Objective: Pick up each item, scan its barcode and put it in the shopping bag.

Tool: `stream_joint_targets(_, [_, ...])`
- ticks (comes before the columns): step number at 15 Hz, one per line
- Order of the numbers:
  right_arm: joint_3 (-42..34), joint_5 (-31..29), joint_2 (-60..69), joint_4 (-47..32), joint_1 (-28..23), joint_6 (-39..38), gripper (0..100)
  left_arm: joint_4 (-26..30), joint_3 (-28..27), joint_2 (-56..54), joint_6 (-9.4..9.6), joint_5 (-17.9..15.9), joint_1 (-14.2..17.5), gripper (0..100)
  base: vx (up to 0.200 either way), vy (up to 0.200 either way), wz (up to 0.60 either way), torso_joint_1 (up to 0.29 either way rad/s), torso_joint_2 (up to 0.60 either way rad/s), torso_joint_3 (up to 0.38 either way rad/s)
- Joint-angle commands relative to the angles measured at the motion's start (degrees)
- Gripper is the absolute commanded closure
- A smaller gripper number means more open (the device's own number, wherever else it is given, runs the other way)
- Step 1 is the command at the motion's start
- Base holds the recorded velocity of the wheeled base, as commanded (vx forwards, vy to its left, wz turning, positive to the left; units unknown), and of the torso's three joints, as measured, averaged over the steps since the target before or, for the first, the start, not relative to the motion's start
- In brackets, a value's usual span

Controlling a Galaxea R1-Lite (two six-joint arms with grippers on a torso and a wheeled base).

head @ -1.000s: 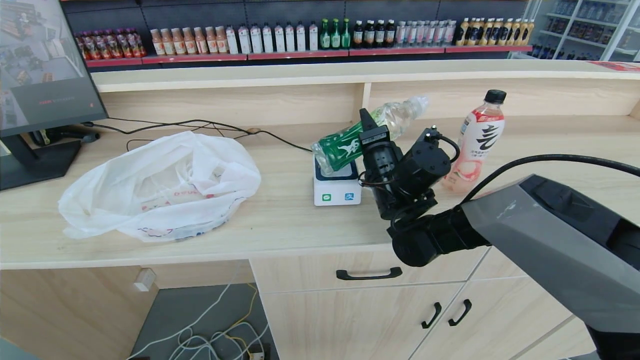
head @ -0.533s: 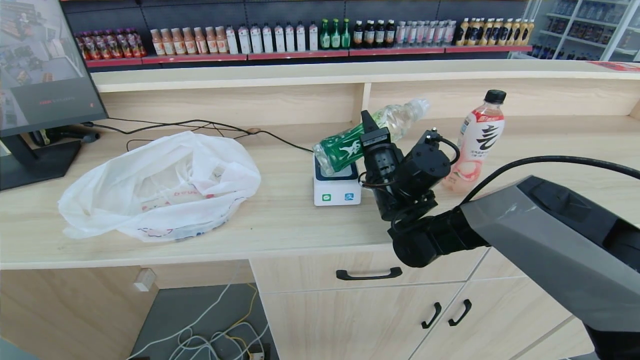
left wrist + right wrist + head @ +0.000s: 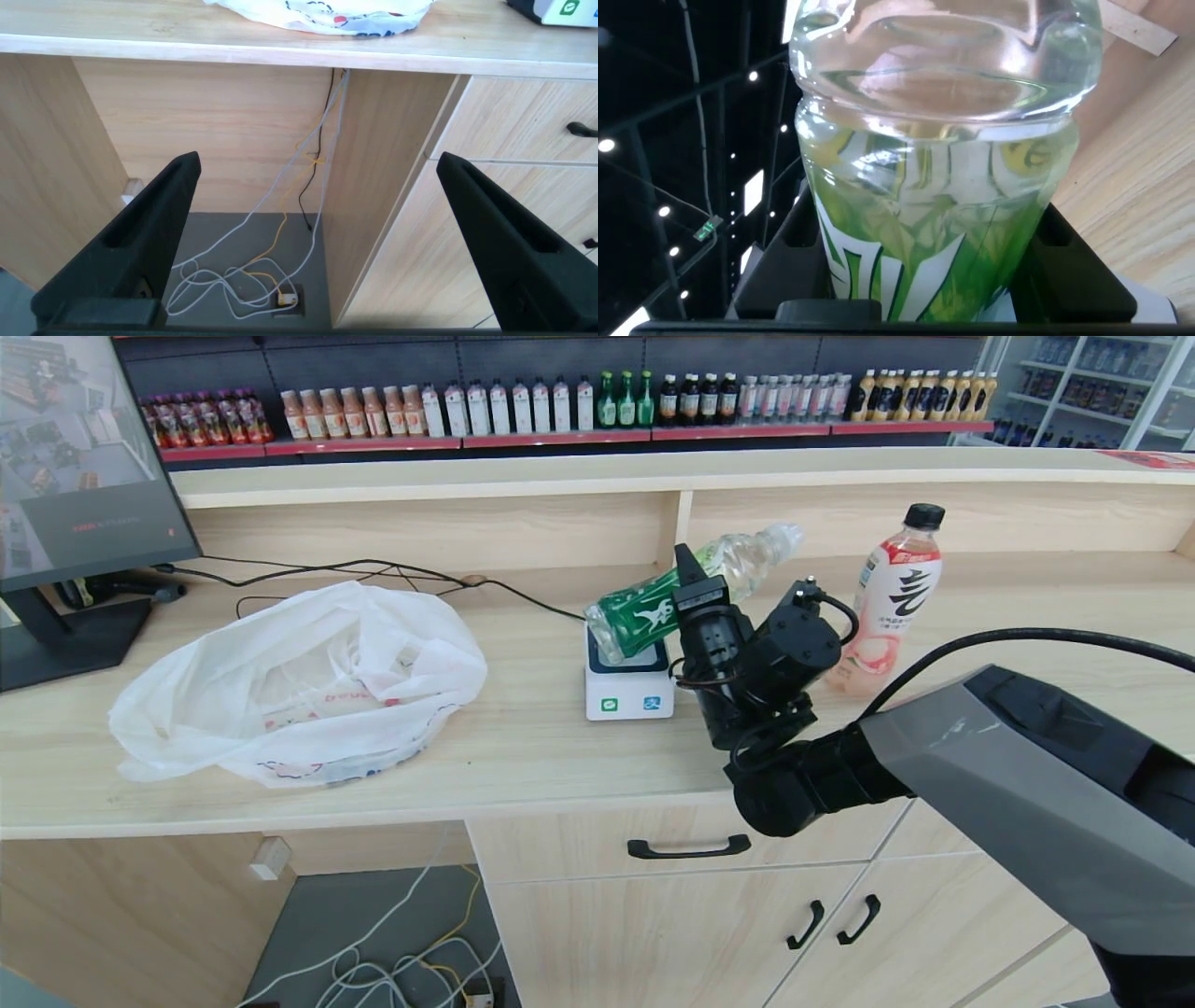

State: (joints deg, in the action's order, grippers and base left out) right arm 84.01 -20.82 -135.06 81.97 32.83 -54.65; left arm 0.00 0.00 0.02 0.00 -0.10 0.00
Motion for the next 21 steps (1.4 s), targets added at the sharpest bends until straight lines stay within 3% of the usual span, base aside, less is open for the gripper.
stream_joint_targets(1, [0.02, 0.17, 0.24, -0.06, 0.04, -0.02, 100, 0.00, 0.00, -0.02, 0.00, 0.01, 0.00, 0, 0.000, 0.000, 0.00, 0.000, 0.00, 0.000])
stream_joint_targets(16, [-2.27, 0.34, 8.06, 0.30, 1.01, 1.39, 100, 0.00, 0.00, -0.02, 0.00, 0.01, 0.00, 0, 0.000, 0.000, 0.00, 0.000, 0.00, 0.000])
stream_joint_targets(21, [-4.46, 7.90, 9.99, 7.06, 1.27, 12.02, 100, 0.00, 0.00, -0.02, 0.00, 0.01, 0.00, 0, 0.000, 0.000, 0.00, 0.000, 0.00, 0.000])
